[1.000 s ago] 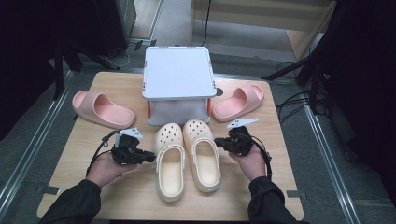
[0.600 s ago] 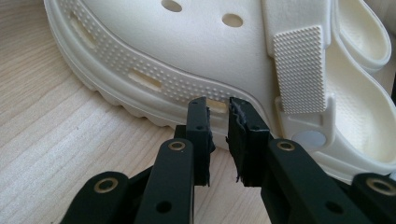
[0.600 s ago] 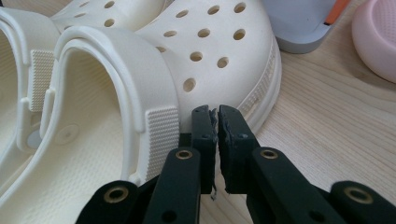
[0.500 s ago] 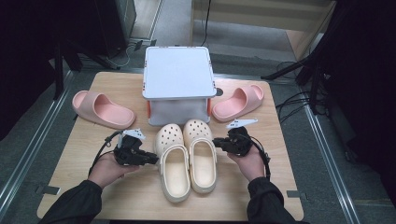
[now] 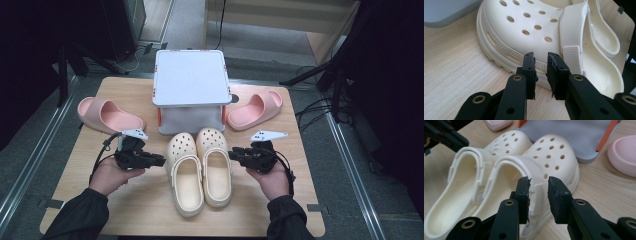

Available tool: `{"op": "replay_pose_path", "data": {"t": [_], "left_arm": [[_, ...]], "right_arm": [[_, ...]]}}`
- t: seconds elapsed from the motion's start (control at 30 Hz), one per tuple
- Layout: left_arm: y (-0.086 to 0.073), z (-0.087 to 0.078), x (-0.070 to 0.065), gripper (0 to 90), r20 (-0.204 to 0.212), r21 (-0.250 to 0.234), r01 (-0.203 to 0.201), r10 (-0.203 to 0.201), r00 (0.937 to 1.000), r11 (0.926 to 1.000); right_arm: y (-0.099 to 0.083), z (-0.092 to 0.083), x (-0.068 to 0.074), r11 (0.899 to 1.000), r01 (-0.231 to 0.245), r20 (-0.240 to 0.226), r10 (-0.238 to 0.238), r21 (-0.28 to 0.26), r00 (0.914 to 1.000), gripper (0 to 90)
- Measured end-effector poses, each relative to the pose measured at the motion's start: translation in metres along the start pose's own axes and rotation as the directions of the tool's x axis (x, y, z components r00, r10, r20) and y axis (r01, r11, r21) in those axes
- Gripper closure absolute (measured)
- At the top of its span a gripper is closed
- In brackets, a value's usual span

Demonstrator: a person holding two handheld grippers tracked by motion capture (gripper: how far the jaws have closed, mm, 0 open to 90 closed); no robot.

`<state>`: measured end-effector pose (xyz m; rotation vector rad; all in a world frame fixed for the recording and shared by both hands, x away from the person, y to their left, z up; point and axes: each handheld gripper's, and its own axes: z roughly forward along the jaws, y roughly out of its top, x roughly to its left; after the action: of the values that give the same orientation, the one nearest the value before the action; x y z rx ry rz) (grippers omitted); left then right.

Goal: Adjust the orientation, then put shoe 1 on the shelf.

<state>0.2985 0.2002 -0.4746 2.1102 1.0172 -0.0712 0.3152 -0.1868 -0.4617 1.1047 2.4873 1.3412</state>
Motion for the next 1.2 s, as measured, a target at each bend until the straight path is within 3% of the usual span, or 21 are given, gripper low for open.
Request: {"op": "replay_pose_path", "data": {"t": [0.27, 0.53, 0.63, 0.87, 1.2], "left_arm": [[0.01, -0.006, 0.002, 75.9, -0.011, -0.008, 0.009, -0.009, 0.9999, 0.9999], [0.023, -0.009, 0.007, 77.1, -0.011, -0.012, 0.003, -0.003, 0.9999, 0.9999], [0.028, -0.009, 0.01, 78.4, -0.011, -0.013, 0.008, -0.008, 0.9999, 0.9999], [0.039, -0.014, 0.011, 85.0, -0.029, -0.03, -0.025, 0.024, 0.9993, 0.9992], [0.064, -0.02, 0.015, 86.8, -0.037, -0.047, -0.059, 0.057, 0.9977, 0.9972]], "right_arm": [[-0.003, -0.009, 0.025, 1.0, -0.017, -0.04, 0.016, -0.022, 0.9991, 64.8], [-0.011, 0.003, 0.046, 1.0, 0.015, -0.067, -0.015, 0.004, 0.9976, 62.4], [-0.013, 0.007, 0.051, 1.0, 0.015, -0.071, -0.015, 0.005, 0.9974, 60.5], [-0.016, 0.017, 0.059, 1.0, 0.004, -0.075, -0.003, 0.012, 0.9972, 58.4], [-0.017, 0.038, 0.065, 1.0, -0.013, -0.065, 0.014, 0.001, 0.9978, 43.0]]}}
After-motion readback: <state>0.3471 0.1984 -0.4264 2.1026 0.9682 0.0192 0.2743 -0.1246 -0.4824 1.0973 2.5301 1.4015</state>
